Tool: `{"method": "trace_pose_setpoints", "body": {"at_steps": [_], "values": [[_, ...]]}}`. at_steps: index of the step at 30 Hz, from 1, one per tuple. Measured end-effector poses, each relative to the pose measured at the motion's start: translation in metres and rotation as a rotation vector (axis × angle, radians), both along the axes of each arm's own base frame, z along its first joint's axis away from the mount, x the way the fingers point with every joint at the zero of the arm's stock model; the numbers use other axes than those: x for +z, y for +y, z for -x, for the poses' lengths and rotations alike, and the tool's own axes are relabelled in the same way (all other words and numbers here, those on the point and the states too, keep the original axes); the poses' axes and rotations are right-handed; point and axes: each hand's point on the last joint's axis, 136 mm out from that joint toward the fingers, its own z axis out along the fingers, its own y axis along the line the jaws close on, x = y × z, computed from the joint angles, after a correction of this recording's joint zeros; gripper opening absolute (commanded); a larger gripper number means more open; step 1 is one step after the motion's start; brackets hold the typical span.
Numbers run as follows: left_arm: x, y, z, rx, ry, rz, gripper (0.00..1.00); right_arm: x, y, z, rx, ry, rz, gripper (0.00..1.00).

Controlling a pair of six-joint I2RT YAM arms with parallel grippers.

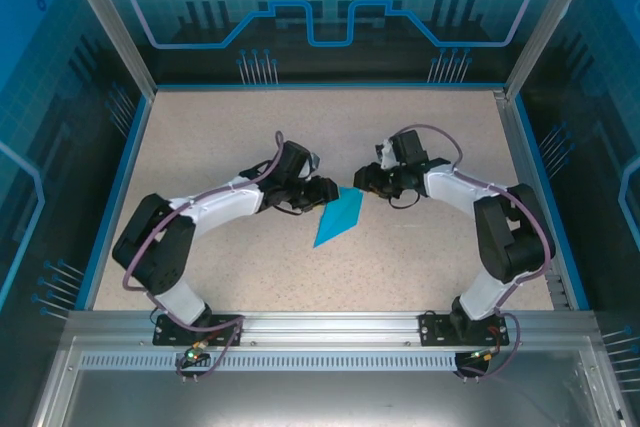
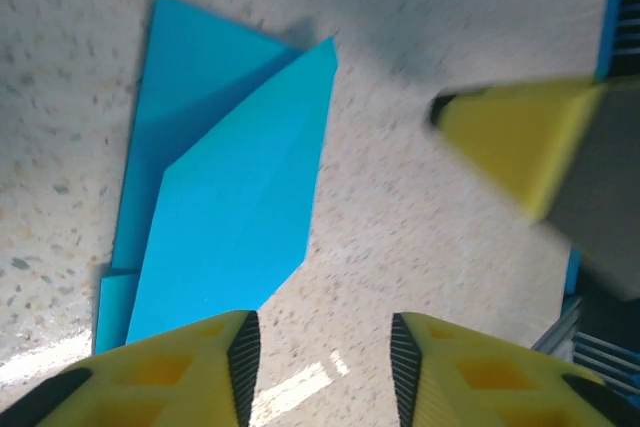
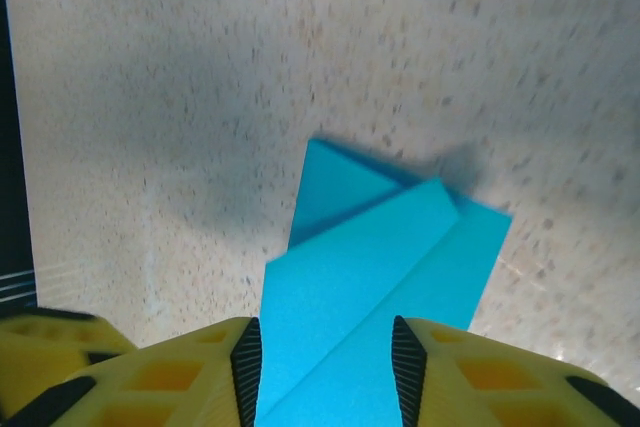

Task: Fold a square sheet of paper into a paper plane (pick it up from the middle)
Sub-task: Fourth fold the wing at the center of the table, then pick up the paper from the center of the table.

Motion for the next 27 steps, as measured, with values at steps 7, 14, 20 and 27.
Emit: {"method": "trace_pose_setpoints", "body": {"at_steps": [7,14,20,27], "values": [[-0.023,0.052,-0.003,0.139,0.047,-0.047,0.63,-0.013,0.026,0.020,0.017,0.073,-0.021,0.43],[-0.048,0.089,0.004,0.230,0.108,-0.096,0.74,-0.042,0.034,0.026,-0.015,0.170,-0.011,0.38],[-0.046,0.094,0.002,0.244,0.096,-0.096,0.81,-0.046,0.032,0.025,-0.041,0.180,0.000,0.39],[-0.046,0.098,-0.002,0.257,0.089,-0.096,0.87,-0.058,0.039,0.024,-0.036,0.202,-0.017,0.35]]}}
